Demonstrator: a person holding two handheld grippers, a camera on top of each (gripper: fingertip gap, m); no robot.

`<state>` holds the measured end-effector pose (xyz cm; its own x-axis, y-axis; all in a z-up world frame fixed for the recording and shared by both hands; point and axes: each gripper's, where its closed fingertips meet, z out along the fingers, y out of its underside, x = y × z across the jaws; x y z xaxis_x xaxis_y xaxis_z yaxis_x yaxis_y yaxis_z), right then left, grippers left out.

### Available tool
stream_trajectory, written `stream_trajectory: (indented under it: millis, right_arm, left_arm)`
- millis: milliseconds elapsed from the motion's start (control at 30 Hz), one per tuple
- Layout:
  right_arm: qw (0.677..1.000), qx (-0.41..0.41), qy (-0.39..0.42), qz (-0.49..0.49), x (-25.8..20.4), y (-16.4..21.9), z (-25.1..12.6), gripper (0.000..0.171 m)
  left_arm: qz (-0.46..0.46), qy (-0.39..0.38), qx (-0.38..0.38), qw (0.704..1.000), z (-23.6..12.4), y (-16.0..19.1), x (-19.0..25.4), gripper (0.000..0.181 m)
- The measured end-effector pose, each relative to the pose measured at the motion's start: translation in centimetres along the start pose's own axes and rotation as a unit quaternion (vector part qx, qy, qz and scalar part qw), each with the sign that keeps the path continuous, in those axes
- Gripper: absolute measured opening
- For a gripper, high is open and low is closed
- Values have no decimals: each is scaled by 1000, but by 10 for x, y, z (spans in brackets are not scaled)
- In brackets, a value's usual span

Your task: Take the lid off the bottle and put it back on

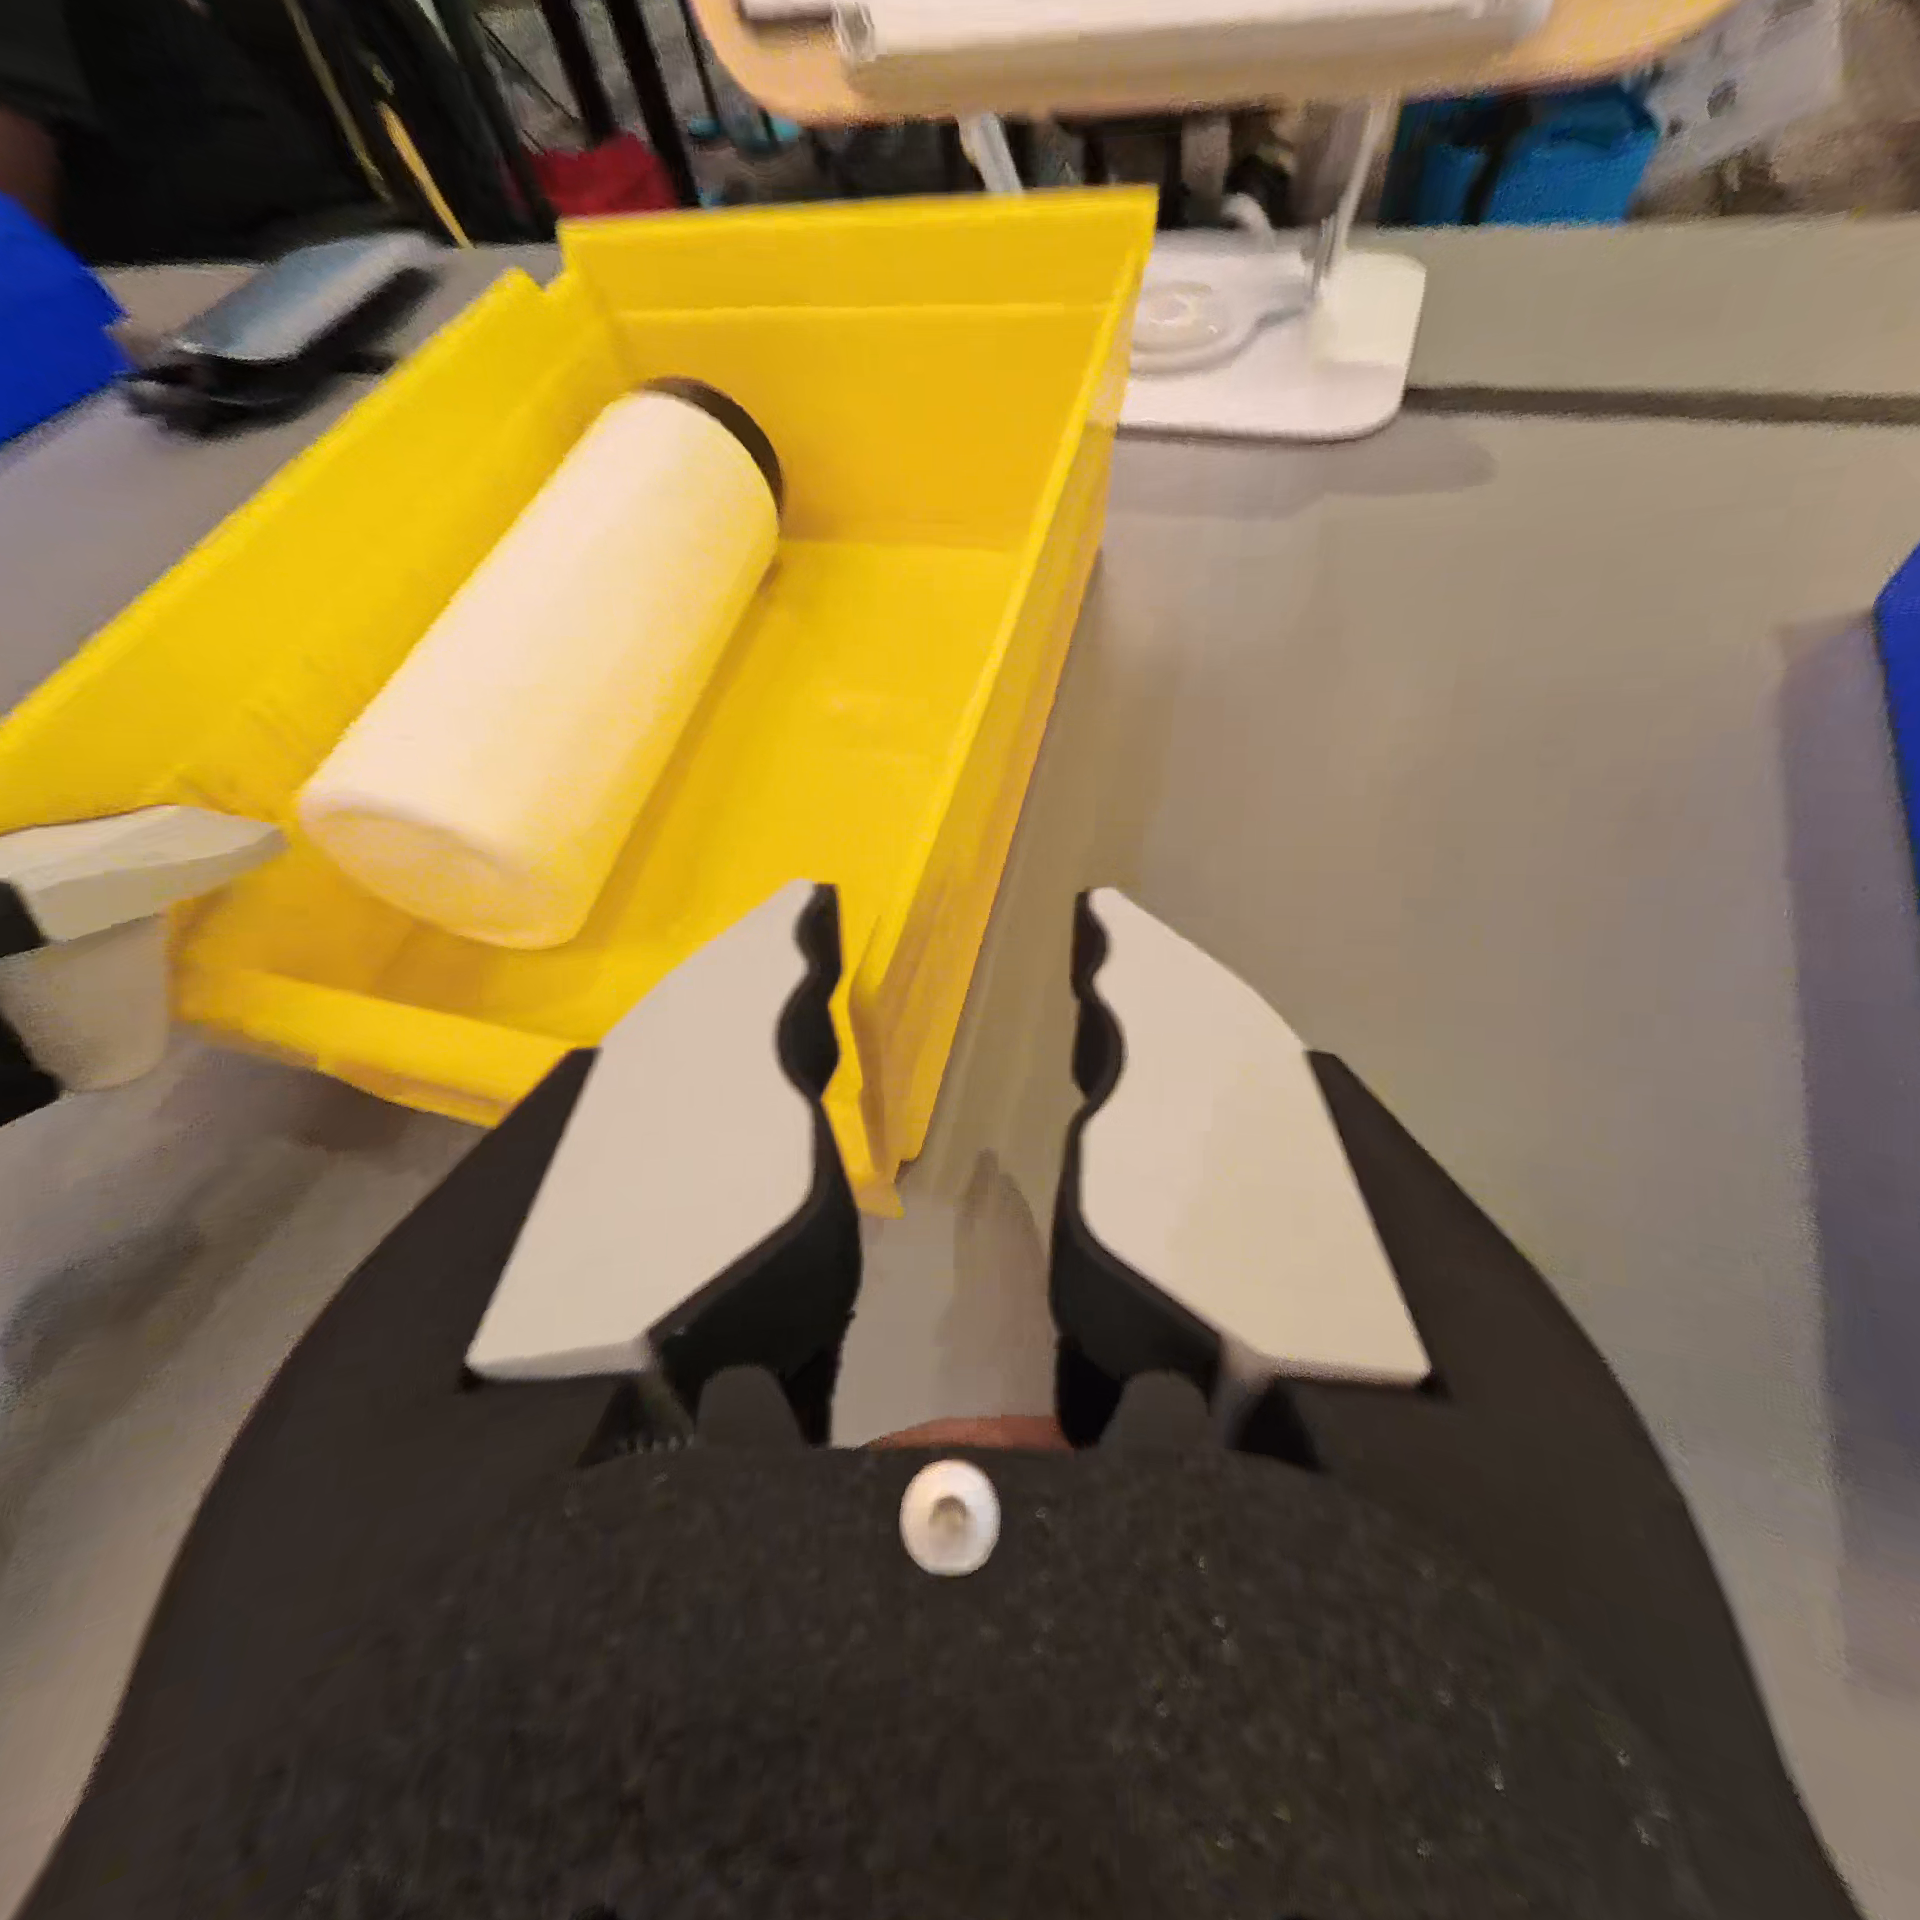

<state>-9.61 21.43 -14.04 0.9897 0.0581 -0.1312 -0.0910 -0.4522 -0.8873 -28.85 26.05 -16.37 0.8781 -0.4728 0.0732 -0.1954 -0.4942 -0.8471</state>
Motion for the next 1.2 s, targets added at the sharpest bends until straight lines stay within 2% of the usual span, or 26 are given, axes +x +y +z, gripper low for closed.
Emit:
stream_trajectory:
  millis: [33,67,133,200,300,500,733,833,967,1067,1200]
  right_arm:
    - [1000,-18,2,4,-3,6,7,30]
    - [1000,-27,-10,4,-10,10,11,12]
    - [999,-12,39,-14,-5,7,13,7]
    - [994,38,95,-27,-5,-6,9,4]
    - [990,86,114,-14,-25,-23,10,2]
    - [994,79,65,-40,-107,-37,41,4]
    - [996,61,31,-52,-186,-29,76,6]
    - [999,22,8,-40,-200,-8,90,8]
    - [996,33,-53,-60,-216,-4,90,13]
    - [991,24,-112,-62,-217,-6,76,22]
    - [980,4,-175,-92,-190,-11,37,28]
  left_arm:
    - [-3,14,4,1000,1,-1,3,13]
    - [2,13,6,1000,2,-2,3,12]
    - [20,7,-1,1000,3,-3,2,11]
    - [32,-7,-4,999,3,-3,-2,7]
    - [24,-33,6,999,-3,-10,-26,5]
    - [7,-85,37,996,-38,-25,-114,3]
    - [-41,-89,3,995,-48,5,-189,3]
    - [-46,-102,10,994,-49,8,-208,3]
    - [-80,-98,24,992,-51,8,-219,4]
    - [-123,-91,35,988,-58,4,-223,26]
    - [-110,-124,76,983,-86,-12,-228,39]
